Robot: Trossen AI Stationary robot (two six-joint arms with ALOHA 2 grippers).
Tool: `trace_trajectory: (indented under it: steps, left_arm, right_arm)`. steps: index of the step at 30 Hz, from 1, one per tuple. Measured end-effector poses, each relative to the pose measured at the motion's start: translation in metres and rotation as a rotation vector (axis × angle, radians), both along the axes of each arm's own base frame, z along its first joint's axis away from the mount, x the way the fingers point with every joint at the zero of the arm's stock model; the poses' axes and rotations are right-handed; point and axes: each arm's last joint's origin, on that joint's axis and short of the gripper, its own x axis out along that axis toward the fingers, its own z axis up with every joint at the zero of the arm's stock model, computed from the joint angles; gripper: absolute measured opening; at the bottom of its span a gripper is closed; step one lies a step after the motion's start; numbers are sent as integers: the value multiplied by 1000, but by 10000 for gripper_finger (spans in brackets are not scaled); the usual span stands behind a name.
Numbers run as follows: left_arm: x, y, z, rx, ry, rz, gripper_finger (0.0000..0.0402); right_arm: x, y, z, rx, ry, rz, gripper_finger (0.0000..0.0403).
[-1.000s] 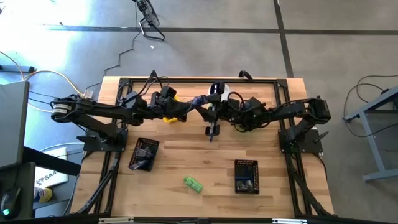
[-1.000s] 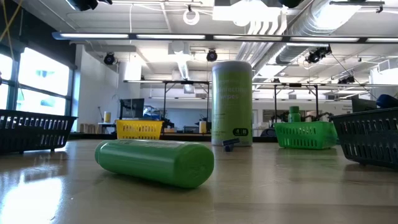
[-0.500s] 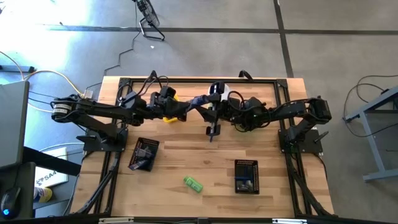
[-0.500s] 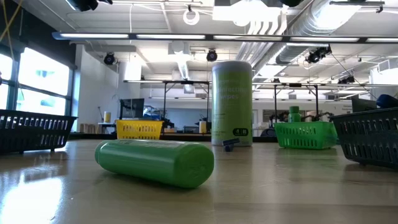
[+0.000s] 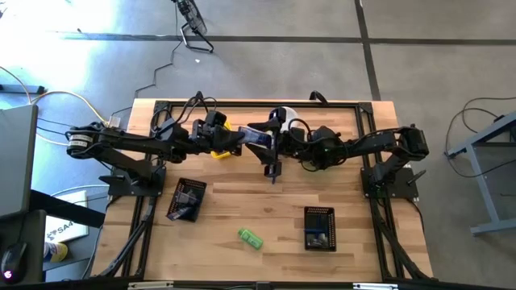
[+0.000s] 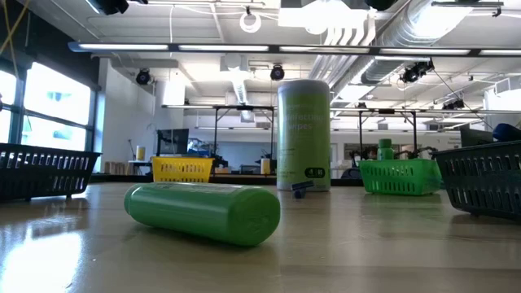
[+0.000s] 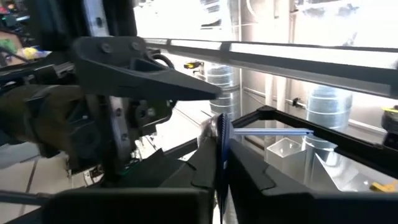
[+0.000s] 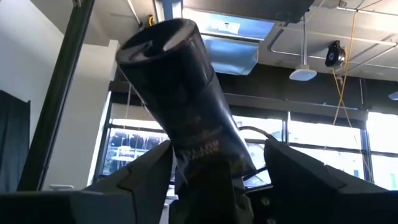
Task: Pick & Place Travel size toiletries
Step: Put the shave cream into the left black bin
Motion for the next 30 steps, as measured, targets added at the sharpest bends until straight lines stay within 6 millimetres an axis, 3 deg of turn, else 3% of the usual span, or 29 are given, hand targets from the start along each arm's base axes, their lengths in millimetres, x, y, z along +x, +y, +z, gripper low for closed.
trace_trajectory:
  steps: [3,15,30]
  left_arm:
    - [-1,0,1,14,-15,11,7]
    - [-4,0,5,54,-67,38,3]
    - [-26,19,20,302,-194,77,1]
  right_arm:
    - [0,0,0,7,1,6,258]
    - [-2,0,2,176,88,127,269]
    - [-47,12,33,251,368,176,264]
